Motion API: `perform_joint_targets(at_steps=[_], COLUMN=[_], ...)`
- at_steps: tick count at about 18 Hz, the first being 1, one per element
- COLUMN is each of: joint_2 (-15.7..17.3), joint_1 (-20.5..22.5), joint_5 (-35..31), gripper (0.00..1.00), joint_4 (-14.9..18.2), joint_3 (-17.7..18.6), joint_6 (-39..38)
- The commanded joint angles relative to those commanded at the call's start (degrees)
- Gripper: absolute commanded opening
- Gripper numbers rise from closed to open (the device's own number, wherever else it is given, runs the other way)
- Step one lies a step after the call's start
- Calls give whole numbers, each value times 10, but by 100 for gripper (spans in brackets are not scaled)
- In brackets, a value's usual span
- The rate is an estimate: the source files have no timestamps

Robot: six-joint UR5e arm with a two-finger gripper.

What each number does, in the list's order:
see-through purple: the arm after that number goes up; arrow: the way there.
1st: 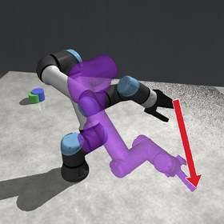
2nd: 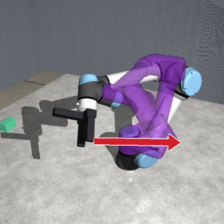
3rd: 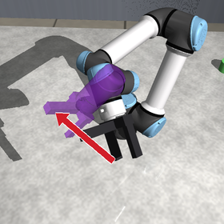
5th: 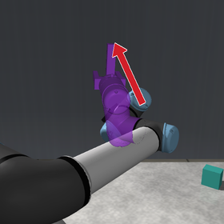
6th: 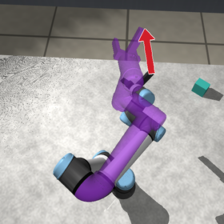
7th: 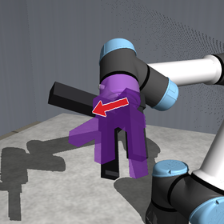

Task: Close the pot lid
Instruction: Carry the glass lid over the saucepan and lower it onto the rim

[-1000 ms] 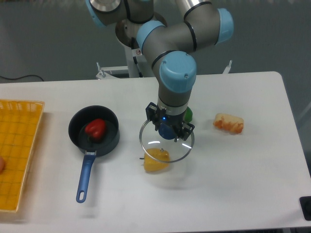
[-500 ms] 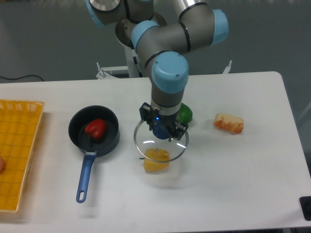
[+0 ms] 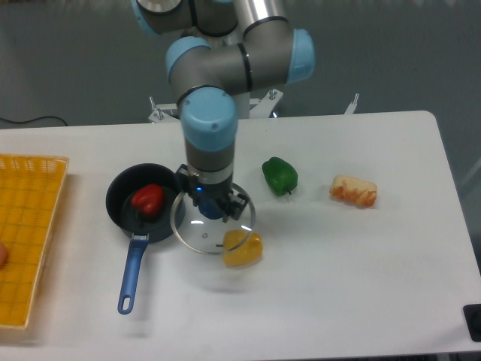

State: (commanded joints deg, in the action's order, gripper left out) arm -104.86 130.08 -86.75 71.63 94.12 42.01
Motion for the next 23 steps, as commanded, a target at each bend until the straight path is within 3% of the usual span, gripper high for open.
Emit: perform_joint_targets(at_steps=[5, 23], joint_2=[16, -3], joint_1=[-39, -158], joint_5=[-1, -43], gripper=[60, 60], joint_4=[0, -21], joint_3=[16, 33], joint_6=[-34, -106])
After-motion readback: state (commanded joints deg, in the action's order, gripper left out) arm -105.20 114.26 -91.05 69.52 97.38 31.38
